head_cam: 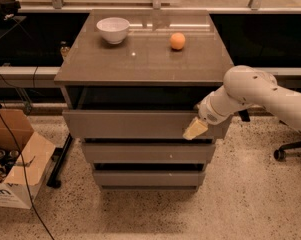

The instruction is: Open top drawer

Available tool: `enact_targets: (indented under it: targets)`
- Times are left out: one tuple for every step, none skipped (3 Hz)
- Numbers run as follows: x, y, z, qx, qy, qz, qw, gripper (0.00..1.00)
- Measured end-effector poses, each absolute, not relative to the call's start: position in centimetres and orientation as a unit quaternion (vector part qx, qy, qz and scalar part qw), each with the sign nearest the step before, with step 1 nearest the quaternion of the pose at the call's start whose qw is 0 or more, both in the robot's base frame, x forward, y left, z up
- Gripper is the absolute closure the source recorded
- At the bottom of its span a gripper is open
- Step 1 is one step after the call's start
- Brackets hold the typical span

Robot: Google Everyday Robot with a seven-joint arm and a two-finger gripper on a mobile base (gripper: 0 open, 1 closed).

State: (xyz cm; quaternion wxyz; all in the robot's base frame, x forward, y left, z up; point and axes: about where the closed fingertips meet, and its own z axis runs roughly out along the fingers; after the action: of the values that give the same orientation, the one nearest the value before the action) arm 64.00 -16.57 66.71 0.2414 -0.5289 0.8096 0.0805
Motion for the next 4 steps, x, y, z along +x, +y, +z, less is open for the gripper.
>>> enact_targets:
  targets:
    - [64.0,-16.6,66.7,-0.529,0.810,0.081,0.241,0.08]
    - [63.0,-16.4,65.7,-0.547,0.800,0.092,0.229,0.00]
    - [62.9,-16.1,64.7,-0.559,0.788,0.124,0.228,0.00]
    - [62.9,-16.1,64.6,-0.560,0.787,0.125,0.226,0.19]
